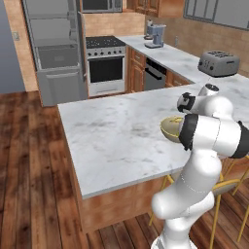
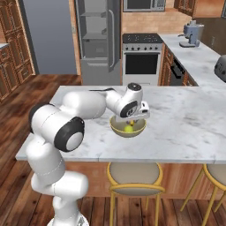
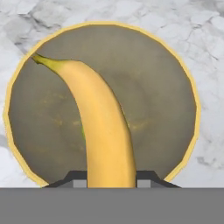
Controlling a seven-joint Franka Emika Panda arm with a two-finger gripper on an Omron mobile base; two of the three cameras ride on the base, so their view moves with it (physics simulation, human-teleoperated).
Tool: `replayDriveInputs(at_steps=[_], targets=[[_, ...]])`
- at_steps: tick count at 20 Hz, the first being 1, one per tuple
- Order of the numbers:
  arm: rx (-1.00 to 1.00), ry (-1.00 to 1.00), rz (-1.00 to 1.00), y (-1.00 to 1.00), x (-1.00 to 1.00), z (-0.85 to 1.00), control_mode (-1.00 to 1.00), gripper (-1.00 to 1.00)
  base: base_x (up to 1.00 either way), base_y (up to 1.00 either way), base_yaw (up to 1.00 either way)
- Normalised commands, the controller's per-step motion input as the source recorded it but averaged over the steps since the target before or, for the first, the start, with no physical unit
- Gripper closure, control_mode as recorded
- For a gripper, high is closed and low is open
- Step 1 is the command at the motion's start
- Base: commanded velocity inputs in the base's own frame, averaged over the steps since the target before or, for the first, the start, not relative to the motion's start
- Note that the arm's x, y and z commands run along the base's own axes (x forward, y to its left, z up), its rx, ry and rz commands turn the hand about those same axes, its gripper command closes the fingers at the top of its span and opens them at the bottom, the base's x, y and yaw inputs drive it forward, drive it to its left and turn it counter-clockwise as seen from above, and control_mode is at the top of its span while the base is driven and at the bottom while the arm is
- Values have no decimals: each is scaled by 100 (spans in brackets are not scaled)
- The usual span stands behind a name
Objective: Retrieve the pear and banana from the fridge and place them into the bowl on the dining table.
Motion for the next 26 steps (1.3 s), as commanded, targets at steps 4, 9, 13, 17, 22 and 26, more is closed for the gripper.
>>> replayDriveInputs(at_steps=[4, 9, 13, 17, 22, 26], targets=[[0, 0, 0, 0, 11, -25, -100, 100, 0, 0, 0], [0, 0, 0, 0, 20, -15, -100, 100, 0, 0, 0], [0, 1, 0, 0, 21, -10, -100, 100, 0, 0, 0], [0, 1, 0, 0, 17, -10, -100, 100, 0, 0, 0], [0, 0, 0, 0, 6, -11, -100, -100, 0, 0, 0], [0, 0, 0, 0, 0, -5, -100, -100, 0, 0, 0]])
